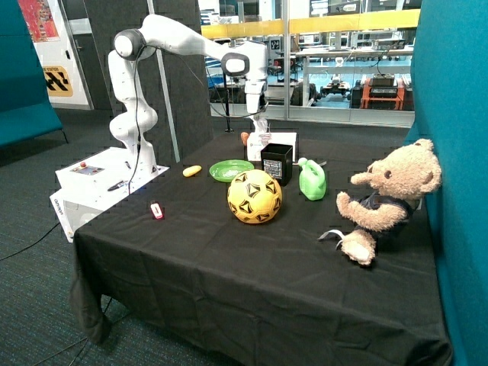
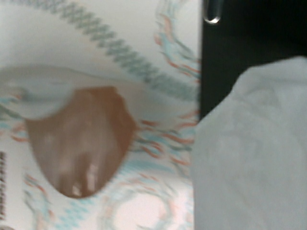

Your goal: Dry the plate

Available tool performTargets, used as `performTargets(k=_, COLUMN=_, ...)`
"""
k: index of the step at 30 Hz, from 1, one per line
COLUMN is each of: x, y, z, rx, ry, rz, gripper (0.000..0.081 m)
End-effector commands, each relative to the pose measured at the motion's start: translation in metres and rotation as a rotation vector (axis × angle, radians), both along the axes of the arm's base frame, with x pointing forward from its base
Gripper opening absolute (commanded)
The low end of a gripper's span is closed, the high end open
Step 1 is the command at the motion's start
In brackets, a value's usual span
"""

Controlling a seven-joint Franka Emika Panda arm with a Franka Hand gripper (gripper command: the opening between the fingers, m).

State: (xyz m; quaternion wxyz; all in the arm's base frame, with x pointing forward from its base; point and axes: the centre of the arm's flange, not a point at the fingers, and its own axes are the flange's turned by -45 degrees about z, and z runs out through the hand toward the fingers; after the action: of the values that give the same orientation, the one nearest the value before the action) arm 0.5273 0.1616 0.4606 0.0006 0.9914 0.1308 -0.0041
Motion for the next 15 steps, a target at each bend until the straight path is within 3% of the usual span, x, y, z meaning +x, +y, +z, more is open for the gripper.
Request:
performTargets(k=1, x=-0.006, y=-0.051, z=0.005, rx=0.0022, ry=-0.0080, rz=-0.005, gripper=0.0000)
performTargets(k=7, x=-0.010, y=-0.073, z=0.002, rx=0.0023, ry=-0.0080, rz=0.008, gripper=0.0000)
performTargets(k=15, x=-0.022, y=-0.109, z=-0.017, rx=0.0023, ry=-0.0079, rz=0.023, gripper=0.0000)
